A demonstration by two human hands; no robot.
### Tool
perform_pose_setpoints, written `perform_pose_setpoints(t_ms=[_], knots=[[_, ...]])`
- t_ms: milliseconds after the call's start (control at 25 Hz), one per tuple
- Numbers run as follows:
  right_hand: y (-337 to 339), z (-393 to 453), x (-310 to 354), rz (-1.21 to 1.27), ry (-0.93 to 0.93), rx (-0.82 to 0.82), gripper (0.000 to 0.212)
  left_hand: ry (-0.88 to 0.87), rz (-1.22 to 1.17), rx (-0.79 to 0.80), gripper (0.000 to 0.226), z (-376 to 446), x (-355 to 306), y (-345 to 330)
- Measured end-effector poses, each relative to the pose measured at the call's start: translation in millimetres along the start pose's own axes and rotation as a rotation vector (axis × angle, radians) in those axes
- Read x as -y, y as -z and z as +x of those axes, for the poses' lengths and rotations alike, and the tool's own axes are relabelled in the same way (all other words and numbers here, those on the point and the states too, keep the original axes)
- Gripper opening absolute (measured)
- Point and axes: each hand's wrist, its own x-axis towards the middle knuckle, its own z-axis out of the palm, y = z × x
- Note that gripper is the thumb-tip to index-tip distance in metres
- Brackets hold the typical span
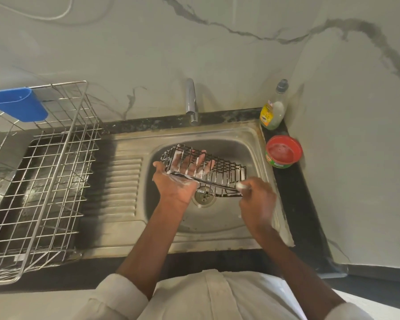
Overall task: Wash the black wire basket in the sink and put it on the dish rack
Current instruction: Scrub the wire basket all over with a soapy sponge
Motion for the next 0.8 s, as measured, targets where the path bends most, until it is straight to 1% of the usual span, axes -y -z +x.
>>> perform_pose_setpoints(t_ms=[40, 80, 120, 160, 200, 240, 320, 360, 480, 520, 600, 680, 800], knots=[[-2.0, -5.1, 8.0, 0.052, 0.004, 0.014, 0.026, 0.017, 0.015, -0.008, 0.058, 2.4, 2.8, 2.1], [-5.7, -8.4, 22.9, 0.112, 0.109, 0.055, 0.024, 0.023, 0.05, -0.014, 0.065, 5.0, 6.0, 4.0], [-9.0, -6.5, 39.3, 0.16, 0.254, 0.1, 0.021, 0.025, 0.09, -0.016, 0.074, 5.1, 8.9, 4.4], [-11.9, 1.8, 54.5, 0.182, 0.37, 0.111, 0.019, 0.025, 0.139, -0.026, 0.082, 5.1, 11.1, 5.2], [-13.7, 15.5, 66.7, 0.183, 0.415, 0.077, 0.018, 0.025, 0.195, -0.014, 0.09, 4.9, 12.6, 5.8], [-13.4, 31.8, 74.4, 0.177, 0.385, 0.027, 0.018, 0.025, 0.258, 0.003, 0.099, 4.7, 13.5, 6.6], [-6.1, 53.7, 83.9, 0.157, 0.258, -0.055, 0.02, 0.04, 0.362, 0.043, 0.117, 4.9, 13.4, 5.8], [-4.3, 55.1, 84.9, 0.133, 0.265, -0.062, 0.021, 0.043, 0.387, 0.067, 0.122, 5.3, 12.5, 5.1], [-5.0, 43.0, 79.5, 0.09, 0.495, -0.054, 0.025, 0.052, 0.354, 0.07, 0.125, 8.4, 8.0, 3.7], [-6.2, 41.2, 77.3, 0.095, 0.529, -0.047, 0.028, 0.053, 0.339, 0.063, 0.123, 10.7, 6.3, 3.7], [-10.3, 39.0, 74.6, 0.098, 0.528, -0.024, 0.029, 0.037, 0.347, 0.019, 0.117, 9.5, 5.6, 1.6], [-11.3, 35.1, 79.0, 0.121, 0.547, -0.018, 0.024, 0.031, 0.376, 0.01, 0.116, 9.0, 3.2, 1.2], [-5.6, 47.6, 90.5, 0.161, 0.437, -0.091, 0.018, 0.052, 0.408, 0.025, 0.124, 4.8, 4.2, 0.8]])
